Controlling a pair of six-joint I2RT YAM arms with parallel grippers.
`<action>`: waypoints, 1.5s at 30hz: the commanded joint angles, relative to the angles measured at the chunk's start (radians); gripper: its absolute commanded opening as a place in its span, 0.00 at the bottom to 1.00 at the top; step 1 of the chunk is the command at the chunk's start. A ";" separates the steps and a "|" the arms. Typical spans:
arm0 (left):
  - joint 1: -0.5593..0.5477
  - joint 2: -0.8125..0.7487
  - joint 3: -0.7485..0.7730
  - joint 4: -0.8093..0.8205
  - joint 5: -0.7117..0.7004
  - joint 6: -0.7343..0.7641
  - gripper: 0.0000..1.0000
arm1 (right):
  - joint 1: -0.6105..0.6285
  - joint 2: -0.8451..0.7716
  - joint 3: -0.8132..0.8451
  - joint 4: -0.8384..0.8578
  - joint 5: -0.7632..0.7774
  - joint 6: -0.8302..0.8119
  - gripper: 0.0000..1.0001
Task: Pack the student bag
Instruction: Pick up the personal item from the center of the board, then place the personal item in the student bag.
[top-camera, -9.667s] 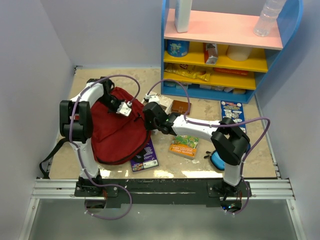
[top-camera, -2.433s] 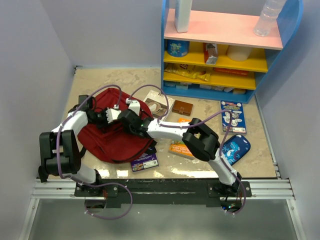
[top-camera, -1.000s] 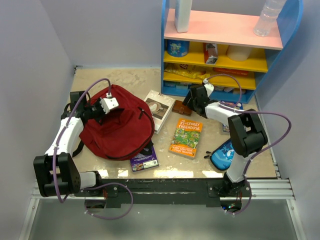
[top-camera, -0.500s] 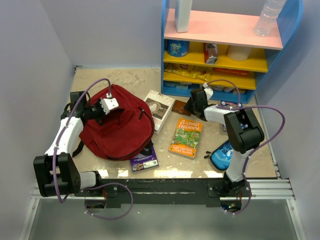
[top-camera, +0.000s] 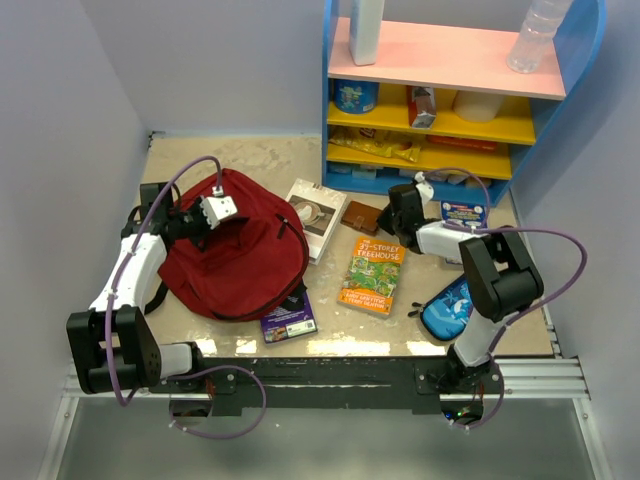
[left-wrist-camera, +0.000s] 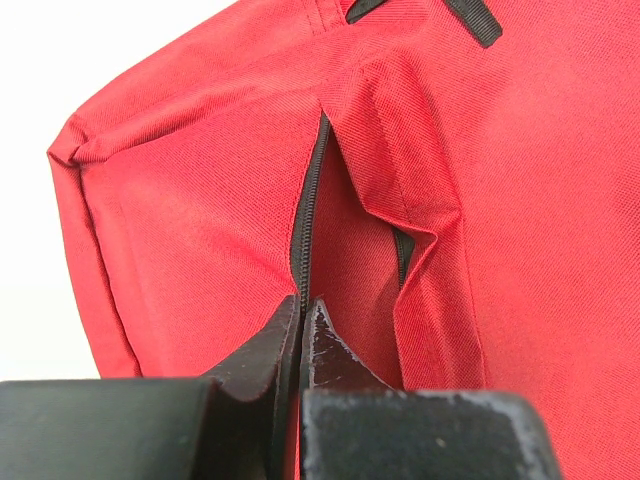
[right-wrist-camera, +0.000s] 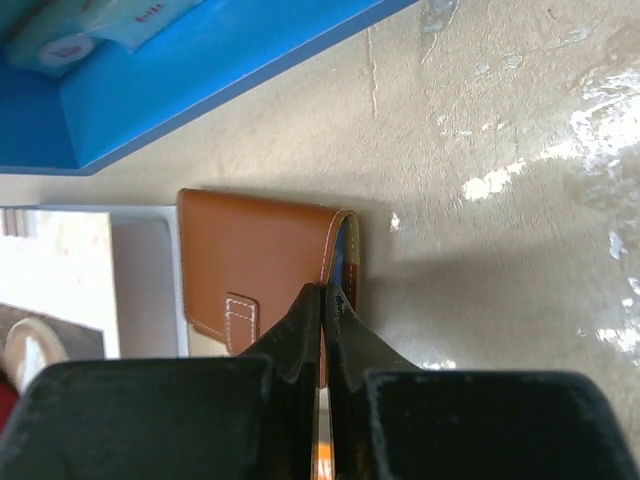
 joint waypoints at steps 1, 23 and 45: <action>-0.001 -0.028 0.044 0.003 0.065 0.003 0.00 | 0.007 -0.130 -0.038 0.026 -0.004 0.016 0.00; -0.003 -0.037 0.037 0.034 0.065 -0.030 0.00 | 0.286 -0.542 -0.093 0.009 -0.121 0.112 0.00; -0.003 -0.053 0.054 -0.001 0.062 -0.015 0.00 | 0.551 0.021 0.269 0.373 -0.268 0.241 0.00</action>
